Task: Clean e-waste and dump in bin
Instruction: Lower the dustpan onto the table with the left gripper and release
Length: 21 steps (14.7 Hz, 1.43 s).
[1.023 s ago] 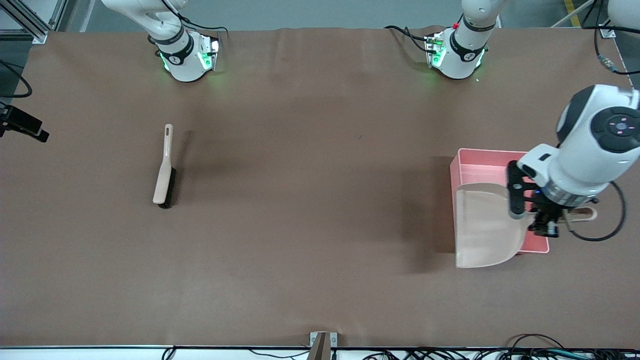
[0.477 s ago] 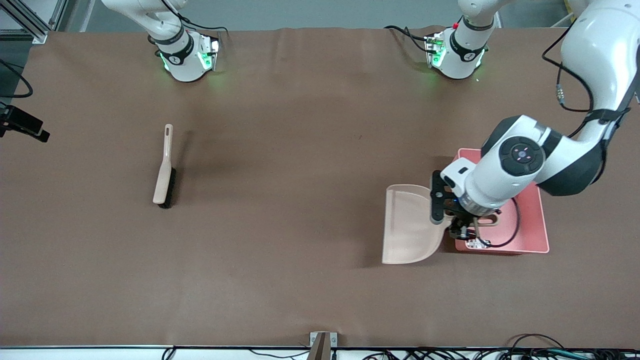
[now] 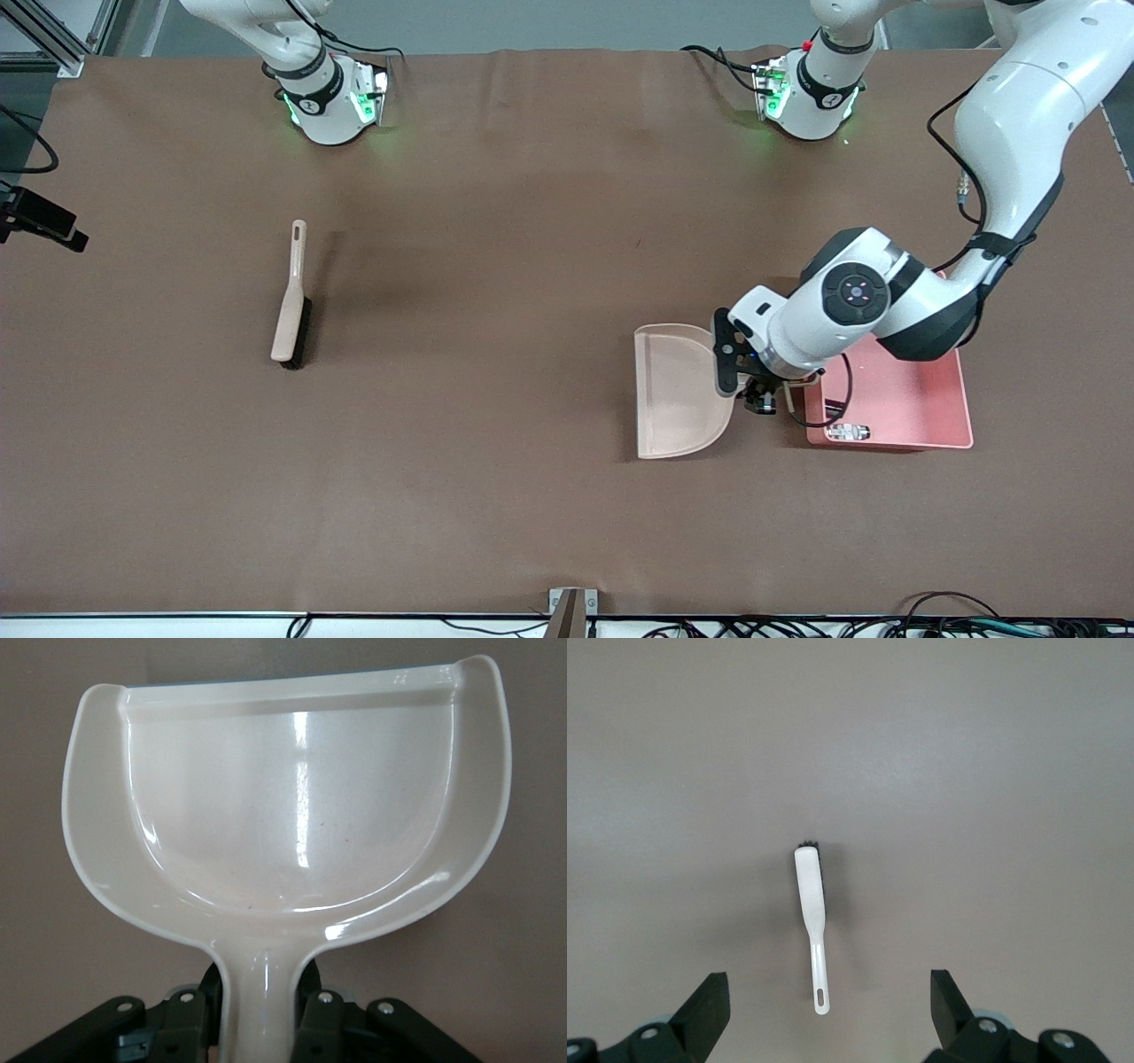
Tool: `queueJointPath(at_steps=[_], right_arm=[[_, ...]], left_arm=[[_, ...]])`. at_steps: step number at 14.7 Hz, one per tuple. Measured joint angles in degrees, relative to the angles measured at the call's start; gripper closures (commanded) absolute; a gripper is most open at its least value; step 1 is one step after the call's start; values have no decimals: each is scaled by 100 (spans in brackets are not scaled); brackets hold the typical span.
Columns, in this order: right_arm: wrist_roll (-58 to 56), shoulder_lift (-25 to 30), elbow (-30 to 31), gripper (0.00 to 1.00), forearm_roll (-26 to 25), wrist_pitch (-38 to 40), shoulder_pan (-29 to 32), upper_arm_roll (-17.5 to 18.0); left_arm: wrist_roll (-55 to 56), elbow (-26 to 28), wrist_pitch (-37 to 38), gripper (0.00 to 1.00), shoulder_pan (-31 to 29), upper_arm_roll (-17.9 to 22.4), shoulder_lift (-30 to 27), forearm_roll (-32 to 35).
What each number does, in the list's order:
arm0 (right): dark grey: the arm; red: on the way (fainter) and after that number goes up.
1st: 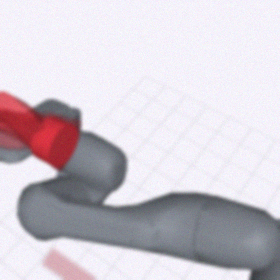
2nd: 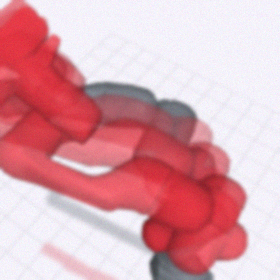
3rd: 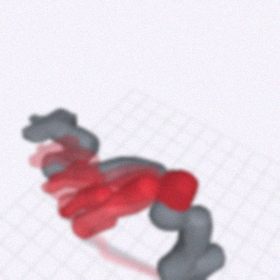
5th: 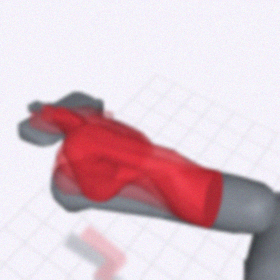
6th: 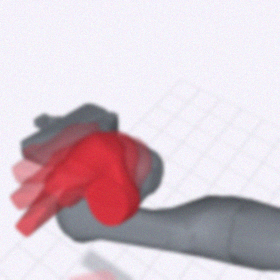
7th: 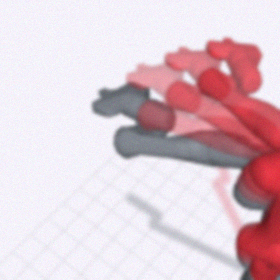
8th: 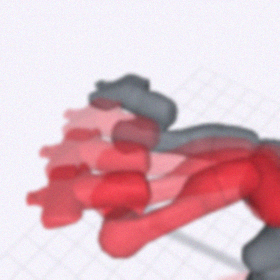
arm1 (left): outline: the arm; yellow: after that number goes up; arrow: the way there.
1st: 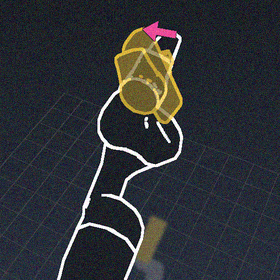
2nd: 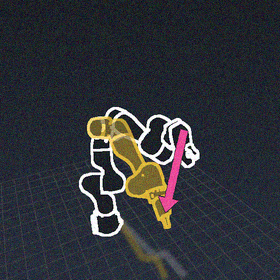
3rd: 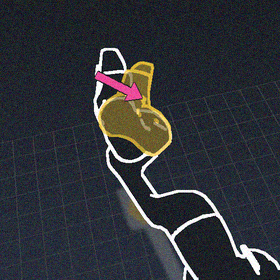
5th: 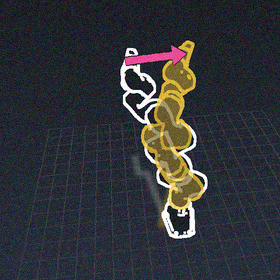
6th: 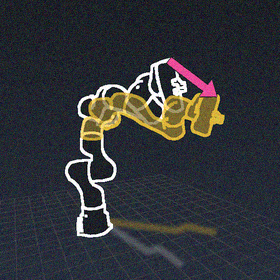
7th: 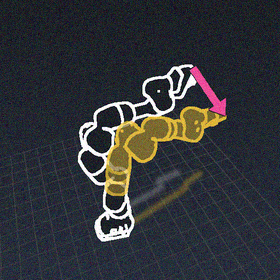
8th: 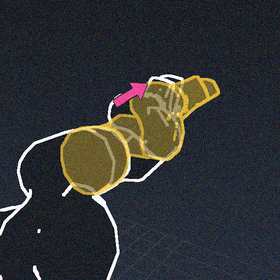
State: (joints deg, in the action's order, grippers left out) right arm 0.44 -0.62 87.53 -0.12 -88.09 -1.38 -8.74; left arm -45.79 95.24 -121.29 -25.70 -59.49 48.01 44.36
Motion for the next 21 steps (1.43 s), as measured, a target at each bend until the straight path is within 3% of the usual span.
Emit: queueJointPath(at_steps=[6, 11, 12, 13, 14, 15, 19, 21], right_arm=[[0, 0, 0, 0, 0, 0, 1, -6], [0, 0, 1, 0, 0, 0, 3, -8], [0, 0, 1, 0, 0, 0, 4, -9], [0, 0, 1, 0, 0, 0, 9, -11], [0, 0, 1, 0, 0, 0, 18, -12], [0, 0, 1, 0, 0, 0, 26, -13], [0, 0, 1, 0, 0, 0, 33, -14], [0, 0, 1, 0, 0, 0, 33, -14]], left_arm=[[218, 13, -560, 96, 692, 591, 2, 0], [226, 242, -1191, 88, 1087, 1141, 4, 0], [226, 356, -1374, 80, 1084, 1222, 5, 0], [225, 452, -1507, 60, 1075, 1279, 8, 0], [225, 496, -1573, 37, 1061, 1295, 7, 0], [226, 502, -1582, 0, 1054, 1295, 8, -1], [418, 473, -1583, 0, 1017, 1298, -4, -105], [647, 394, -1475, 0, 968, 1313, -106, -521]])
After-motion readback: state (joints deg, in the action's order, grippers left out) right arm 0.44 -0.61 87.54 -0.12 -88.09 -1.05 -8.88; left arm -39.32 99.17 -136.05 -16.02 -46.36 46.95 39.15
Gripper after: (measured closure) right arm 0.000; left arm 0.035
